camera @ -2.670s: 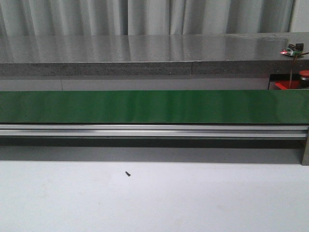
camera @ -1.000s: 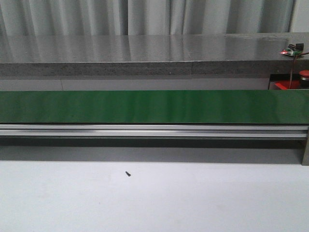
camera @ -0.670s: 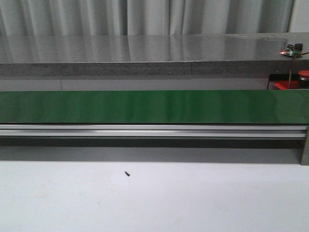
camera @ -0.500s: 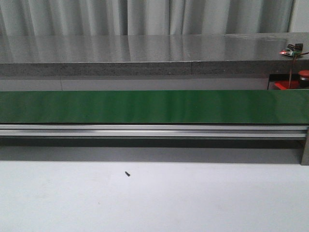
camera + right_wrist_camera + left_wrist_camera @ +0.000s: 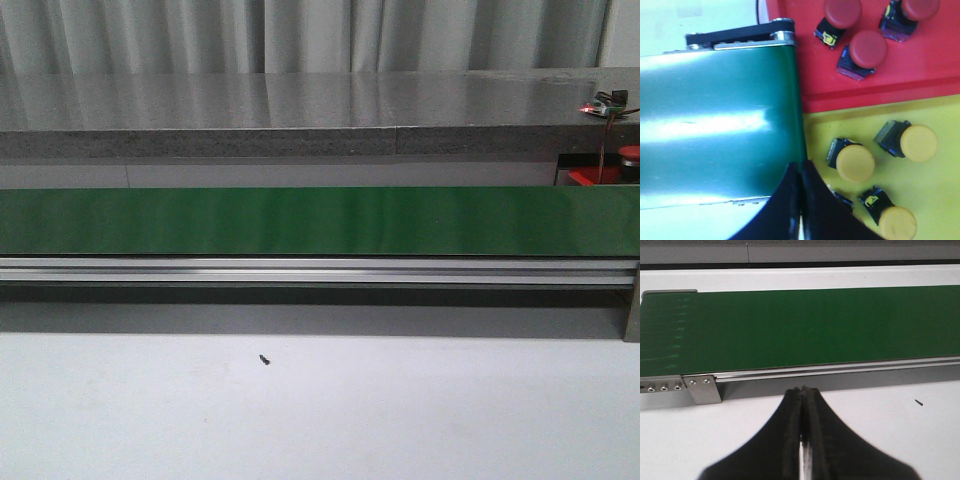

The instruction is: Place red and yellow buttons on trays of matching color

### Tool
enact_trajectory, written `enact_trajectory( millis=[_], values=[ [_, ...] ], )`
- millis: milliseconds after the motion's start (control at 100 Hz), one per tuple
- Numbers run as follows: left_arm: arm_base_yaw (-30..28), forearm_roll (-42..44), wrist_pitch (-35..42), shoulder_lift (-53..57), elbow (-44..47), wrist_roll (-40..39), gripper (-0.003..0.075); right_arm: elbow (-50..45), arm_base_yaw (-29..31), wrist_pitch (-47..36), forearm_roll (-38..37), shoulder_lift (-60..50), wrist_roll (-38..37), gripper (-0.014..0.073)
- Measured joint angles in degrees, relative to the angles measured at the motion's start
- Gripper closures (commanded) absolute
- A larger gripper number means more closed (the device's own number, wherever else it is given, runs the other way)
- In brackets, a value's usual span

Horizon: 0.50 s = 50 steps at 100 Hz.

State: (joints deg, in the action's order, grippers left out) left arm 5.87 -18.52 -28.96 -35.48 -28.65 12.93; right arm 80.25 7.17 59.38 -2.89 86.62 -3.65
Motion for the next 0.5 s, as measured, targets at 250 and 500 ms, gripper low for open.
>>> enact_trajectory(
  millis=[250, 500],
  values=[
    [0.00, 0.00, 0.00, 0.00, 0.00, 0.00, 0.0740, -10.14, -0.08, -5.52, 4.78, -11.82, 2.72, 0.0658],
    [0.00, 0.00, 0.00, 0.00, 0.00, 0.00, 0.0740, -20.82, -0.08, -12.23, 5.14, -24.10, 2.97, 0.0660]
  ],
)
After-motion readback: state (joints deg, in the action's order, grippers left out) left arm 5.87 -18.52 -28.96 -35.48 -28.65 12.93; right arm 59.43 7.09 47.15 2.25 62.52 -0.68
